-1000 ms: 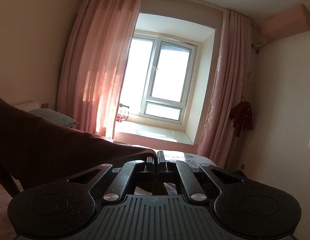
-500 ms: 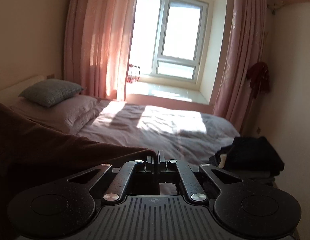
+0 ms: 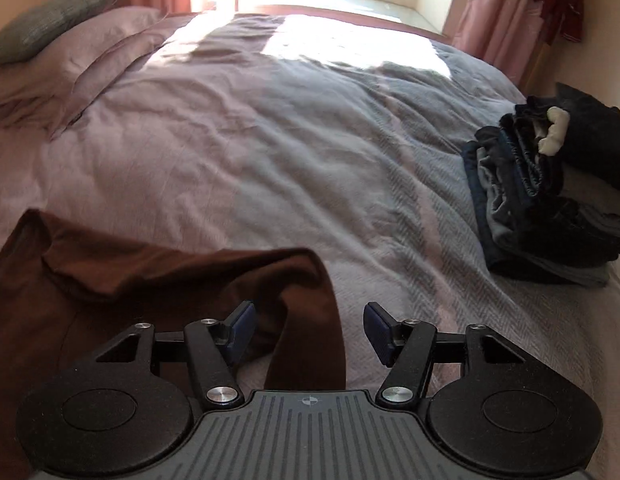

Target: Fold large clothes

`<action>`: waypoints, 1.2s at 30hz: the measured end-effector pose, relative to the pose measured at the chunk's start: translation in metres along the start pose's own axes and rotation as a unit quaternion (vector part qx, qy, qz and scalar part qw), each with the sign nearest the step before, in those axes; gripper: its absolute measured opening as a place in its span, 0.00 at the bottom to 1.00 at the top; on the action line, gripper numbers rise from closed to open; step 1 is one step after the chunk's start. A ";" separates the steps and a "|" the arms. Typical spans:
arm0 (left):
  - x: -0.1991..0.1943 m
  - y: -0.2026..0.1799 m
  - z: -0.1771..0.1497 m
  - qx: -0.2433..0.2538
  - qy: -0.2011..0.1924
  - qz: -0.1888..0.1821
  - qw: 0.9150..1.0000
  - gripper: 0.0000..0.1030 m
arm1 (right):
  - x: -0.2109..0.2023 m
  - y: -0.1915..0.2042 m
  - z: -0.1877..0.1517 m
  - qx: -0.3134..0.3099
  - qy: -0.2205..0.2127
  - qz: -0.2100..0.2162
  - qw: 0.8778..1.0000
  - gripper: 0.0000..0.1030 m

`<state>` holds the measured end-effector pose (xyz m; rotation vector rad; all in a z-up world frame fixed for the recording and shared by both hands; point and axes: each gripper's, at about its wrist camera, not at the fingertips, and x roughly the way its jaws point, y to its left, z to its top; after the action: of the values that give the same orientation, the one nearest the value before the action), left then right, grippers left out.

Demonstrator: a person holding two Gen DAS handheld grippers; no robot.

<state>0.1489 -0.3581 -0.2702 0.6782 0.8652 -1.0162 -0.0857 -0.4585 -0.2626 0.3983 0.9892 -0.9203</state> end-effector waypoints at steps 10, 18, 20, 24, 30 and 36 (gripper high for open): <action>0.054 -0.056 -0.046 -0.009 0.060 -0.090 0.994 0.29 | 0.081 0.064 -0.013 -0.103 0.025 0.162 0.981 0.26; 0.136 -0.123 -0.006 0.098 0.080 -0.123 0.984 0.29 | 0.153 0.086 0.040 -0.188 0.023 0.175 0.966 0.26; 0.149 -0.121 0.024 0.077 0.055 -0.099 0.991 0.30 | 0.163 0.068 0.067 -0.133 -0.007 0.146 0.980 0.26; 0.141 -0.083 0.084 -0.050 -0.026 -0.055 0.997 0.29 | 0.164 0.008 0.108 0.038 -0.052 0.092 0.994 0.26; 0.091 -0.017 0.084 -0.082 -0.063 -0.013 0.995 0.29 | 0.123 -0.041 0.097 0.083 -0.049 0.109 0.989 0.26; 0.044 0.029 -0.003 -0.032 -0.011 0.015 0.999 0.29 | 0.074 -0.003 0.029 0.009 0.005 0.168 0.986 0.26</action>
<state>0.1860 -0.3640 -0.3071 0.6226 0.8619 -0.9635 -0.0553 -0.5150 -0.3096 0.5656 0.8894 -0.6229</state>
